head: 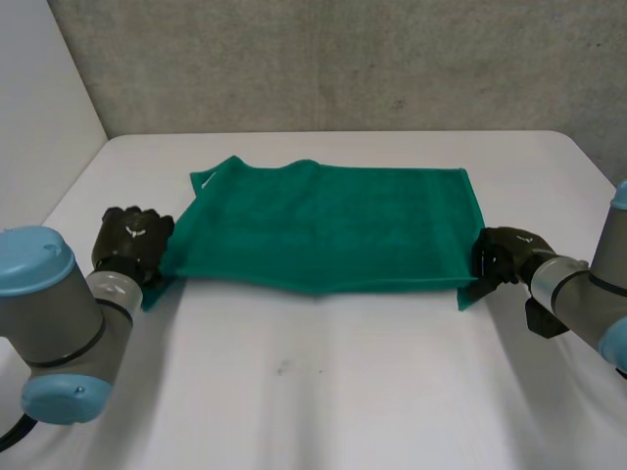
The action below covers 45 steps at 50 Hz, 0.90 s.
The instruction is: Fold the towel.
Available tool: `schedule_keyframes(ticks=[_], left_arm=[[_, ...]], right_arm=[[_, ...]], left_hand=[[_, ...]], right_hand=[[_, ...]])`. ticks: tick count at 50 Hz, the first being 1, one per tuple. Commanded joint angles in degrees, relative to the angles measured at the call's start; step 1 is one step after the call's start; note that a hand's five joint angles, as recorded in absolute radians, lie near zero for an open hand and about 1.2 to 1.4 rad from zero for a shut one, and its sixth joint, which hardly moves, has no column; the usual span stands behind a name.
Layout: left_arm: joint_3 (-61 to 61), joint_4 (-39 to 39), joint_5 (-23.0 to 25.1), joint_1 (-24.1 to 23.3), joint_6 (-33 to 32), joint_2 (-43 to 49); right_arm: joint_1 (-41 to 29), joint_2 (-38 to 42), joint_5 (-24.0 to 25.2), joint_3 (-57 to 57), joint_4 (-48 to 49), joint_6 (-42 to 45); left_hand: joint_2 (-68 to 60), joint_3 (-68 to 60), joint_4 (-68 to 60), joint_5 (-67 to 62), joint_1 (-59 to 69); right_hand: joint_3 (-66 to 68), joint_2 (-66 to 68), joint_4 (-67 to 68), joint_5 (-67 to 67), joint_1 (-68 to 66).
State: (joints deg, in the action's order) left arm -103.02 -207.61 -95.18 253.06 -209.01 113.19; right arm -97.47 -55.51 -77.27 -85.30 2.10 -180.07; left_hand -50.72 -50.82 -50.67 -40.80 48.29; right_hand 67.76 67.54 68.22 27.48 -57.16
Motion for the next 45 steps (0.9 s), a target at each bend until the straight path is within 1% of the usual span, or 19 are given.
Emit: schedule_keyframes(ticks=[1,3,4,6,8,10,12,13,18,19,25,31,40,45], left_arm=[[3.3,9.3,6.7,7.1,0.3,2.0],[3.5,9.7,7.3,8.0,0.4,2.1],[4.1,10.2,9.3,10.5,1.1,2.2],[4.2,10.2,10.0,11.2,1.8,2.2],[4.8,10.5,12.7,13.0,5.0,2.1],[5.0,10.6,13.4,13.1,6.0,2.1],[5.2,10.8,15.6,13.3,9.6,2.2],[5.2,11.1,16.2,13.4,10.2,2.2],[5.2,12.5,18.1,13.7,11.0,2.4],[5.5,13.5,19.1,13.7,10.9,3.3],[6.4,14.4,19.5,13.7,11.0,4.6],[8.3,14.3,19.4,13.7,10.8,8.0],[10.9,14.3,19.2,13.8,10.7,10.4],[11.1,13.9,19.3,13.8,10.7,10.8]], right_arm=[[-0.7,-4.6,1.9,-0.8,1.4,1.3],[-0.6,-4.8,1.9,-1.2,1.8,2.7],[-0.4,-4.9,1.9,-1.5,1.9,4.6],[-0.2,-4.9,1.6,-1.7,1.9,6.5],[0.1,-4.9,1.3,-2.1,1.9,8.7],[0.1,-4.9,1.3,-2.3,1.9,9.3],[0.1,-4.9,1.3,-2.3,1.9,9.4],[0.1,-4.9,1.3,-2.4,1.9,9.4],[0.1,-4.9,1.3,-2.4,1.9,9.4],[0.2,-4.9,1.3,-2.4,1.9,9.4],[0.1,-4.7,1.3,-2.4,1.9,9.4],[0.0,-4.6,1.4,-2.5,1.9,9.4],[0.3,-4.6,1.1,-2.5,2.6,9.4],[0.3,-4.6,1.0,-2.4,2.7,9.4]], left_hand=[[36.1,36.2,36.1,36.2,-33.7],[36.3,36.4,36.3,36.4,-33.9],[36.3,36.4,36.3,36.4,-33.9],[36.1,36.2,36.1,36.2,-33.7],[36.0,36.1,35.9,36.0,-33.5],[36.0,36.1,35.9,36.0,-33.5],[35.0,35.1,34.9,35.0,-32.5],[35.0,35.1,34.9,35.0,-32.5],[34.8,34.9,34.7,34.9,-32.4],[34.6,34.7,34.6,34.7,-32.2],[33.8,33.9,33.7,33.9,-31.3],[27.9,28.0,27.8,28.0,-25.5],[26.5,26.6,26.5,26.6,-24.1],[17.8,17.9,17.8,17.9,-15.4]], right_hand=[[12.2,12.5,11.8,42.5,-22.8],[12.2,12.5,11.8,42.5,-22.8],[12.2,12.5,11.8,42.5,-22.8],[12.2,12.5,11.8,42.5,-22.8],[12.2,12.5,11.8,42.5,-22.8],[12.2,12.5,11.8,42.5,-22.8],[12.2,12.5,11.8,42.5,-22.8],[12.2,12.5,11.8,42.5,-22.8],[12.2,12.5,11.8,42.5,-22.8],[12.2,12.5,11.8,42.5,-22.8],[12.2,12.5,11.8,42.5,-22.8],[12.2,12.5,11.8,42.5,-22.8],[12.2,12.5,11.8,42.5,-22.8],[12.2,12.5,11.8,42.5,-22.8]])
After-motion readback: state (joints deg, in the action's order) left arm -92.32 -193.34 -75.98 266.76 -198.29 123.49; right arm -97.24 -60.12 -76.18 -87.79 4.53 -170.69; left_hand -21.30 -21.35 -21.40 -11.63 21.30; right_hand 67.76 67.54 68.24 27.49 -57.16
